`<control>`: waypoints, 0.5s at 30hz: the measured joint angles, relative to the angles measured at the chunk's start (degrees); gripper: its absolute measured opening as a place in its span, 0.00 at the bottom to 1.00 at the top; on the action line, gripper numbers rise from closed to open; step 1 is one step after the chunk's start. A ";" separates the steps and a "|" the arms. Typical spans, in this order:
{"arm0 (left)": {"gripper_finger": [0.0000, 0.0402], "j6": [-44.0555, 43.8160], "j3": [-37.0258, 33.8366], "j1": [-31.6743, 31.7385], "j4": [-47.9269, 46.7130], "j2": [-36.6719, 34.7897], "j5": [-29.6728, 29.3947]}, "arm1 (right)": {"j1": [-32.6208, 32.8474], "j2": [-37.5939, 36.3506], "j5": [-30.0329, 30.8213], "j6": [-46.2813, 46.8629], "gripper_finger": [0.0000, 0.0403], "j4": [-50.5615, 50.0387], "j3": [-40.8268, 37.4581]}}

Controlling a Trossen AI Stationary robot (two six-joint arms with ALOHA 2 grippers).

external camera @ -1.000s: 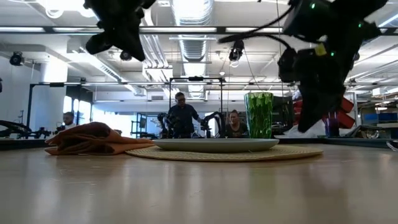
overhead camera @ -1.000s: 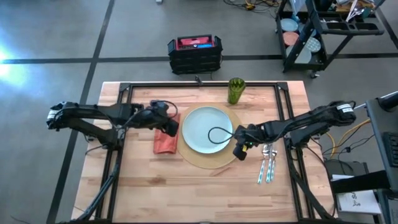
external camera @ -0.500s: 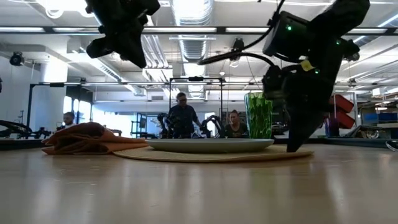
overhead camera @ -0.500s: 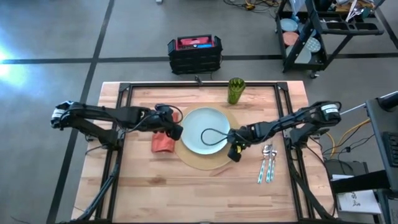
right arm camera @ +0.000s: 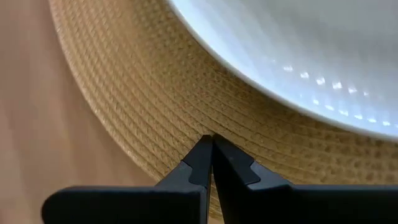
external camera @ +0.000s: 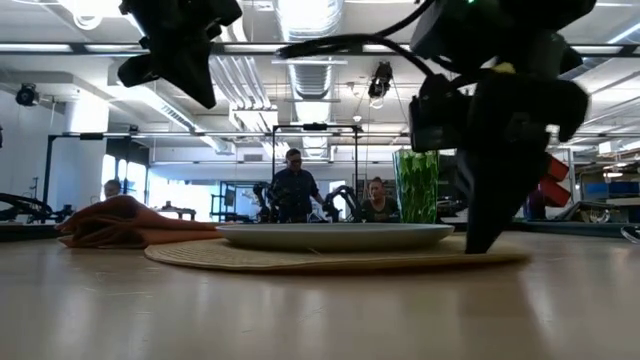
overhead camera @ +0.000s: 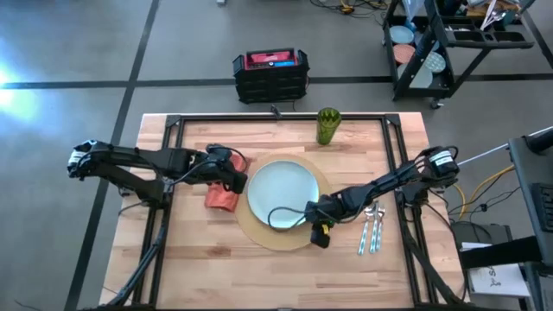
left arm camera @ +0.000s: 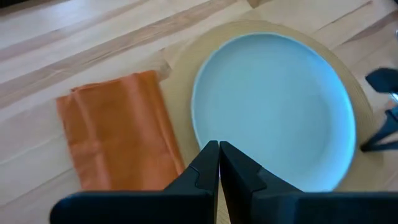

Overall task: Set table place
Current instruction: Fold the orange table napkin

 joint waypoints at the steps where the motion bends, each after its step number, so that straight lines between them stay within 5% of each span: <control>1: 0.00 0.00 0.00 -0.02 0.10 0.06 -0.02 | 0.79 0.24 -0.28 0.49 0.00 -0.03 0.03; 15: 0.00 -0.95 0.00 -1.02 -0.31 0.13 0.00 | 3.42 -0.13 2.12 -0.67 0.00 -7.25 -0.15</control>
